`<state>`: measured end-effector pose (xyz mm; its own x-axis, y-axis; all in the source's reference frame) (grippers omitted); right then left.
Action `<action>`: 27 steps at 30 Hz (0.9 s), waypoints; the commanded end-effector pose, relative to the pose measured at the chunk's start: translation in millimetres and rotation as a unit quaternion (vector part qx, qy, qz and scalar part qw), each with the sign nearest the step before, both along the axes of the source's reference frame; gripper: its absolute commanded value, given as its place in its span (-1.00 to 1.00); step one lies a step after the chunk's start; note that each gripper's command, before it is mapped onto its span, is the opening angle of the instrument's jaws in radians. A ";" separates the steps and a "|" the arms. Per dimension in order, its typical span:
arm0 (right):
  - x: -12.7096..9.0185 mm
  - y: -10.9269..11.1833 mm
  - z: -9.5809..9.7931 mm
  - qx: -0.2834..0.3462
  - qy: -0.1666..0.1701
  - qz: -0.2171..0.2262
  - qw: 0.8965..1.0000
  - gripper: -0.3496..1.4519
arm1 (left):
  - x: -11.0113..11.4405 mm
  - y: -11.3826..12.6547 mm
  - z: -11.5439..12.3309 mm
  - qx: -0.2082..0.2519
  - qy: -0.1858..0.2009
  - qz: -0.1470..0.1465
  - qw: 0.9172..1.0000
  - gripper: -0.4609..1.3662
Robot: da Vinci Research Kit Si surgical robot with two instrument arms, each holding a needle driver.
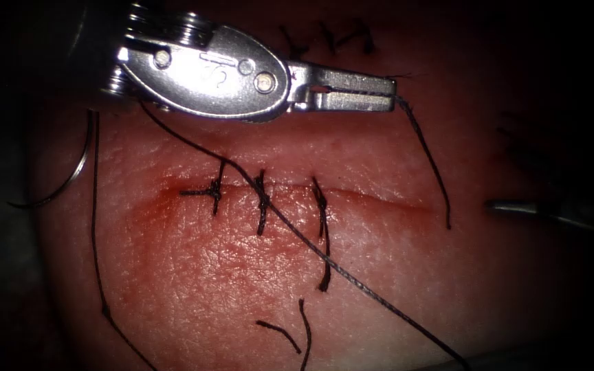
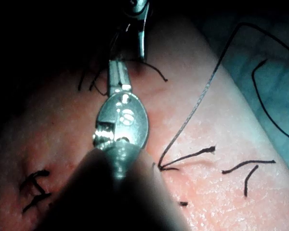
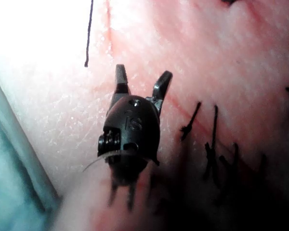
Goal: Wound Closure
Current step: Set suture down
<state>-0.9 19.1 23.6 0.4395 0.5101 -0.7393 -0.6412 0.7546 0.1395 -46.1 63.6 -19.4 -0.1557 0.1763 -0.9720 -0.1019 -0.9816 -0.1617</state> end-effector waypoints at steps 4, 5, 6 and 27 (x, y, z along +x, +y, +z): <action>-2.5 -0.1 -0.9 -0.001 -0.029 0.016 0.999 0.16 | -3.6 -1.4 2.6 0.056 -0.053 0.045 0.996 -0.88; -2.9 -0.2 -1.0 -0.001 -0.031 0.017 0.999 0.16 | -4.5 -1.6 3.3 0.070 -0.062 0.053 0.994 -0.88; -3.1 -0.2 -1.0 -0.001 -0.032 0.017 0.999 0.17 | -4.9 -1.7 3.7 0.074 -0.066 0.057 0.993 -0.88; -3.7 -1.4 -1.9 -0.001 -0.027 0.015 1.000 0.21 | -14.3 -6.5 20.7 0.226 -0.021 0.158 0.961 -0.88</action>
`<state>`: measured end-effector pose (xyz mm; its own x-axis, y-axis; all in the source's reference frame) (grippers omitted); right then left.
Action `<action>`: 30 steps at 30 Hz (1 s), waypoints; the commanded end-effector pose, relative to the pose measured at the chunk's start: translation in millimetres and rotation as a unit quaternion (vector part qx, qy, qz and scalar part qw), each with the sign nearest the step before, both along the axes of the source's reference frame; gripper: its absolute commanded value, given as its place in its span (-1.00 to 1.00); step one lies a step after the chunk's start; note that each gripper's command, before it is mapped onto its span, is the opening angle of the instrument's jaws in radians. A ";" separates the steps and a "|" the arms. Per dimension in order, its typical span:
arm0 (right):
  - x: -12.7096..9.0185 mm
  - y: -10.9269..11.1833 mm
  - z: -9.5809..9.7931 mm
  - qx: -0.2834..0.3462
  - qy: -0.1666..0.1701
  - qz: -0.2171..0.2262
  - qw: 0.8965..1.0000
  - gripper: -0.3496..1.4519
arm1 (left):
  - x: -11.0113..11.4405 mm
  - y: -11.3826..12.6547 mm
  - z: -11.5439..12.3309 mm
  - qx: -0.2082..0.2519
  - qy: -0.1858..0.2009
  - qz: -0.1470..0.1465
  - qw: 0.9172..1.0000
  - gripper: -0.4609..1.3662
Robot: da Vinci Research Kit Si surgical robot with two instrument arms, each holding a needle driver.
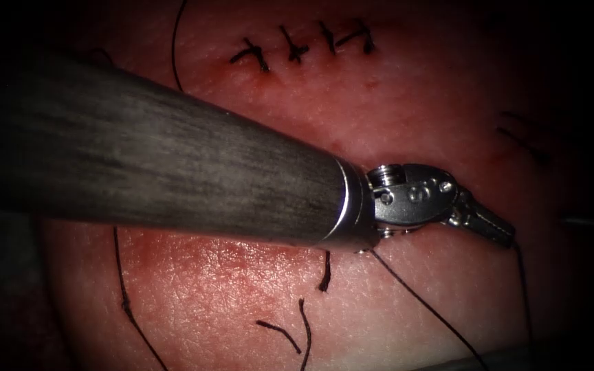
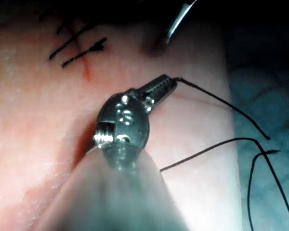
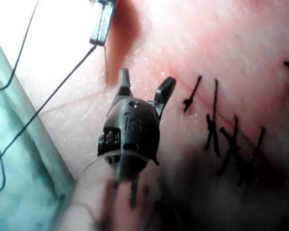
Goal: Wound Closure
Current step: Set suture down, then pick up short suture tail with left end-effector
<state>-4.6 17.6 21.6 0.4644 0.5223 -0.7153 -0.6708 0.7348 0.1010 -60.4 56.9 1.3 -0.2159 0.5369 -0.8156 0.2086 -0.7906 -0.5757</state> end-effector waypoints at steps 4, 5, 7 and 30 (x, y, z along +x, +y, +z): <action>0.1 -0.2 -0.2 0.000 0.002 -0.001 1.000 0.21 | -0.2 0.1 2.6 -0.044 0.073 0.022 0.996 -0.88; 0.1 -0.2 -0.2 0.000 0.002 -0.001 1.000 0.21 | -0.2 -0.1 3.3 -0.051 0.088 0.032 0.994 -0.88; 0.2 -0.2 -0.2 0.000 0.001 0.000 1.000 0.20 | -0.1 -0.4 4.2 -0.062 0.105 0.044 0.992 -0.88; 1.4 0.0 0.1 0.002 0.012 -0.006 1.000 0.17 | 2.2 1.9 -0.7 -0.181 0.215 0.049 0.959 0.25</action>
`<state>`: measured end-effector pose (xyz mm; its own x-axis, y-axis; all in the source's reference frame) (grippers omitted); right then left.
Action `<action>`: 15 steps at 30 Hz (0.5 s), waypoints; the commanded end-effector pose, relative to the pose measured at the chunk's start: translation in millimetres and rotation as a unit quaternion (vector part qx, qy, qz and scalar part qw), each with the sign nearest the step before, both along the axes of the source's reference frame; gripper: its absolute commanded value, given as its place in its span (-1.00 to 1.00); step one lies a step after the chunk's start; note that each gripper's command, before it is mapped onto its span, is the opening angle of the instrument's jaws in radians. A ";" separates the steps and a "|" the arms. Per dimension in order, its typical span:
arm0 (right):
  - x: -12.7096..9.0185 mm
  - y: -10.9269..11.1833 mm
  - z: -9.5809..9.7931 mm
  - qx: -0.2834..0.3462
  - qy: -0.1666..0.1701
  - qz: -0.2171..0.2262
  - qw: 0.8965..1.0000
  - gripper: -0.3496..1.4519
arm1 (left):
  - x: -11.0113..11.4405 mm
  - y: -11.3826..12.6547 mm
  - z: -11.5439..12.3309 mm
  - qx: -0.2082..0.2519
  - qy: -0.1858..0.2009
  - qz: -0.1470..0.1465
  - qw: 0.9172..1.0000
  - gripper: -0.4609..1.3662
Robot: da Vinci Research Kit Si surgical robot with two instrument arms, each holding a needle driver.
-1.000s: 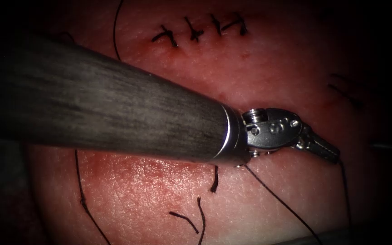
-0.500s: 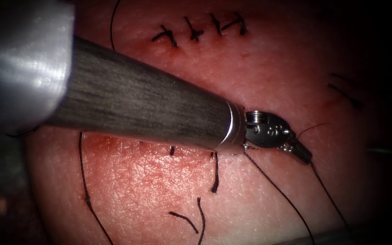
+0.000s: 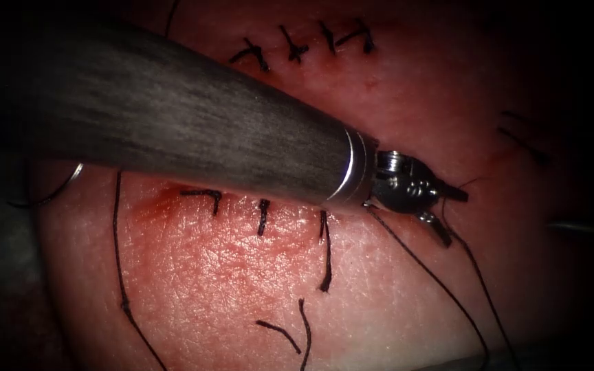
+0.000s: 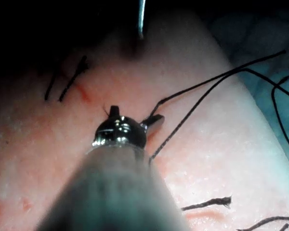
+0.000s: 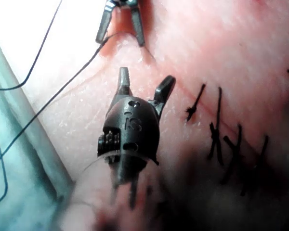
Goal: Wound Closure
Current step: Pick up short suture tail with left end-effector
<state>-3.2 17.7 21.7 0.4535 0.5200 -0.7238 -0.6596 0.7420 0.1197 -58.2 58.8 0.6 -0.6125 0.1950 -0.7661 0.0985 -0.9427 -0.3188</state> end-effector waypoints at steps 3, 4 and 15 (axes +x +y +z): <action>0.2 0.1 0.1 0.000 0.002 -0.001 1.000 0.17 | 0.6 0.9 -2.0 -0.001 -0.020 -0.014 1.000 0.29; 0.3 0.1 0.1 0.000 0.002 -0.001 1.000 0.17 | 0.8 1.2 -2.7 0.000 -0.027 -0.020 0.999 0.34; 0.9 0.1 0.3 0.001 0.009 -0.005 1.000 0.20 | 2.3 4.2 -7.8 -0.018 -0.078 -0.045 0.996 0.77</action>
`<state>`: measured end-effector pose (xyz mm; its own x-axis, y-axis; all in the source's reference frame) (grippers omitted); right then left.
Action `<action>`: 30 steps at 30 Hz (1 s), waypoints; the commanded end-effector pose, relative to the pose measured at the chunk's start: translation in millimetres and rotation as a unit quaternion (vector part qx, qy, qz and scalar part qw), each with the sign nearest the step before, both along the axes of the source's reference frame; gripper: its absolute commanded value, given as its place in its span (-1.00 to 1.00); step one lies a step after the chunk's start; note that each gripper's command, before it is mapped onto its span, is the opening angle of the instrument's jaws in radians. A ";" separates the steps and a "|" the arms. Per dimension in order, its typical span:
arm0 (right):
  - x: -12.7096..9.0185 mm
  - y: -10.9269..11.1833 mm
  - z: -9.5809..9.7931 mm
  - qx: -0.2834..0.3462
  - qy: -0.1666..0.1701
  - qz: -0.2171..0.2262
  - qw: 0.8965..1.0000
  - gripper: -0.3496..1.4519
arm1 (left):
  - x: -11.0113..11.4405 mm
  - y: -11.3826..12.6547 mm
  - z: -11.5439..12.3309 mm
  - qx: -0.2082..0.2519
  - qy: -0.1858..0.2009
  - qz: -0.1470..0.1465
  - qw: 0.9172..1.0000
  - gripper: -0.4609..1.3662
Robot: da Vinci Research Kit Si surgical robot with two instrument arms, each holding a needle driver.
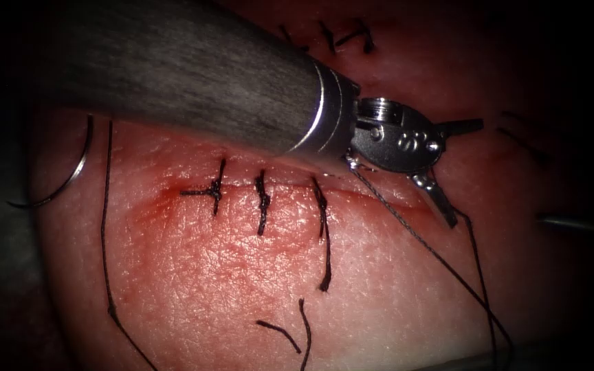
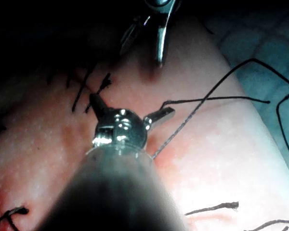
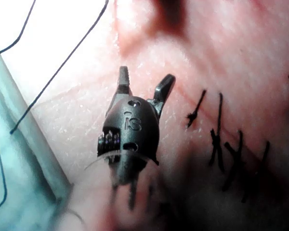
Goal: Wound Closure
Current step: Pick up short suture tail with left end-effector
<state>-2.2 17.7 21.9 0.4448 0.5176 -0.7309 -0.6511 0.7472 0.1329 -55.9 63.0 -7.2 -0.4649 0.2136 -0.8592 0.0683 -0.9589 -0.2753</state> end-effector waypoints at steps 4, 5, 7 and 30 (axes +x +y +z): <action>0.0 0.0 0.0 0.000 0.001 -0.001 1.000 0.20 | -0.9 0.2 0.5 -0.029 0.010 -0.005 1.000 0.78; 0.0 0.0 0.0 0.000 0.002 -0.002 1.000 0.20 | -1.1 0.2 0.7 -0.035 0.012 -0.004 0.999 0.76; 0.1 -0.1 0.0 0.000 0.002 -0.002 1.000 0.21 | -2.1 0.3 1.7 -0.047 0.020 -0.008 0.999 0.43; 0.5 -0.5 0.7 -0.002 0.010 -0.009 1.000 0.24 | 1.7 -1.4 1.7 0.009 0.003 -0.007 1.000 0.01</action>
<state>-1.6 17.3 22.7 0.4394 0.5059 -0.7423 -0.6343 0.7598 0.1423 -53.8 61.6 -6.1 -0.4658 0.2373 -0.8525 0.0515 -0.9545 -0.2939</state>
